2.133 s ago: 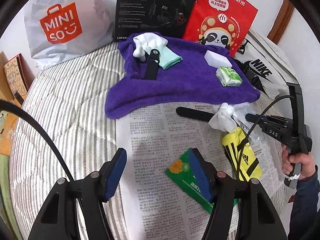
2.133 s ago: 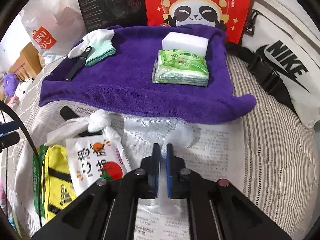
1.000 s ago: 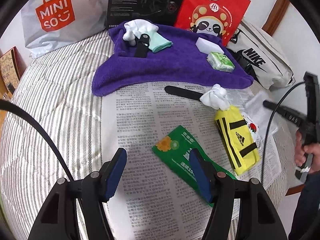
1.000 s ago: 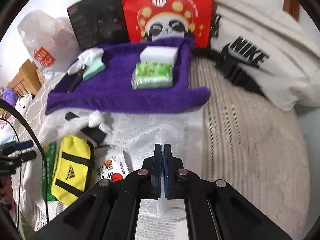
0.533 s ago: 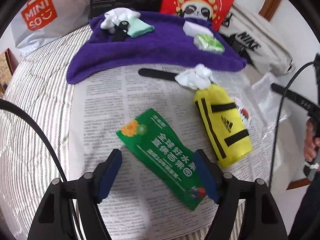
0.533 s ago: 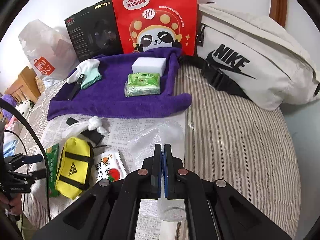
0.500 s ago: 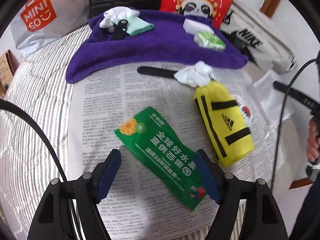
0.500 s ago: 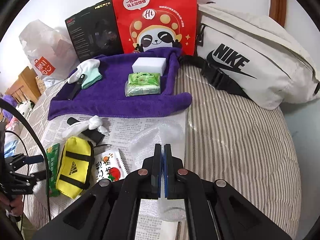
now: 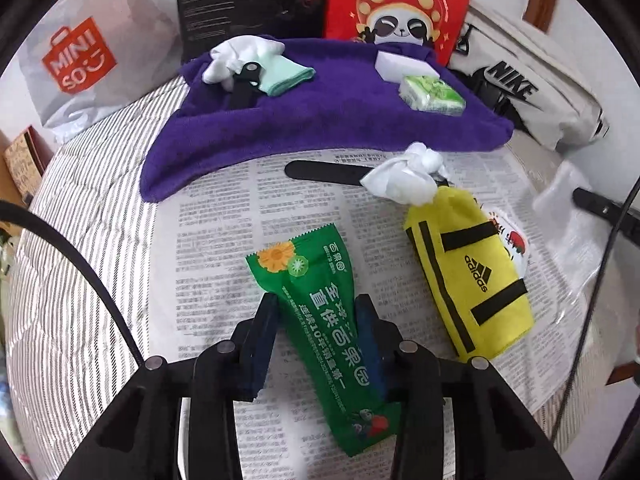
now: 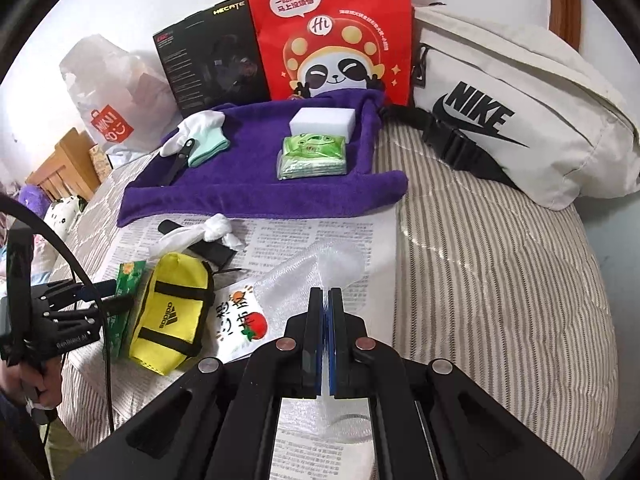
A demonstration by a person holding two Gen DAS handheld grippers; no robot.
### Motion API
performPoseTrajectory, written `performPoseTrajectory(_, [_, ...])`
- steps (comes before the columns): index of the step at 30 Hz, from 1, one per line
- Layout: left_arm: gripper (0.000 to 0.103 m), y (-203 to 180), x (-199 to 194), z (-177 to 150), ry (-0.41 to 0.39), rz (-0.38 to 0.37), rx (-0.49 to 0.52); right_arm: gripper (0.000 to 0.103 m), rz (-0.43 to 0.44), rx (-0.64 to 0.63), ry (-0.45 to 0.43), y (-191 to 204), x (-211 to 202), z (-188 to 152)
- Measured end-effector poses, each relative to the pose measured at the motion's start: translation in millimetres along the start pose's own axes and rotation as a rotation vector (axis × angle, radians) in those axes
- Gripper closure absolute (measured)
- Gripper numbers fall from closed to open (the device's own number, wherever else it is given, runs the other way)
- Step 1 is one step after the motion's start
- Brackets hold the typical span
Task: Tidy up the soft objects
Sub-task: 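Lift the mesh bag with the right gripper while the left grasps the green snack packet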
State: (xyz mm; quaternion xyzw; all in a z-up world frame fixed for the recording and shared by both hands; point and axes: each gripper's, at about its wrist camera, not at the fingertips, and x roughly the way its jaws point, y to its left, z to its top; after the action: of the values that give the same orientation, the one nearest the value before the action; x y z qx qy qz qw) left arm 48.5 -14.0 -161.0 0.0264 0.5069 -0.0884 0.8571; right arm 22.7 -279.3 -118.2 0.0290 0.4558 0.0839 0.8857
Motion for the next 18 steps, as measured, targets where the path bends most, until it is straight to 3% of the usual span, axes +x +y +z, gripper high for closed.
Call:
performPoseTrajectory(2, [0.063,6,-4,-1,-0.004,-0.02,-0.011,0.101,0.011,-0.004,0.002,3,1,-2])
performPoseTrajectory(5, [0.054,8,-6,-7,0.008,0.007,-0.004,0.101,0.022,-0.008,0.008,6,3,-3])
performPoseTrajectory(9, [0.029,6,-5,-14,0.038,0.039,-0.016,0.101,0.028,-0.01,0.013,9,5,-5])
performPoseTrajectory(12, [0.028,2,-6,-22,0.063,0.09,-0.014,0.101,0.031,-0.013,0.015,11,5,-6])
performPoseTrajectory(14, [0.04,4,-9,-26,0.066,0.095,-0.036,0.101,0.033,-0.016,0.019,13,5,-7])
performPoseTrajectory(15, [0.062,4,-8,-28,0.07,0.095,-0.048,0.101,0.032,-0.016,0.019,13,5,-7])
performPoseTrajectory(18, [0.074,-1,-12,-28,0.036,0.069,-0.013,0.101,0.038,-0.017,0.019,16,4,-7])
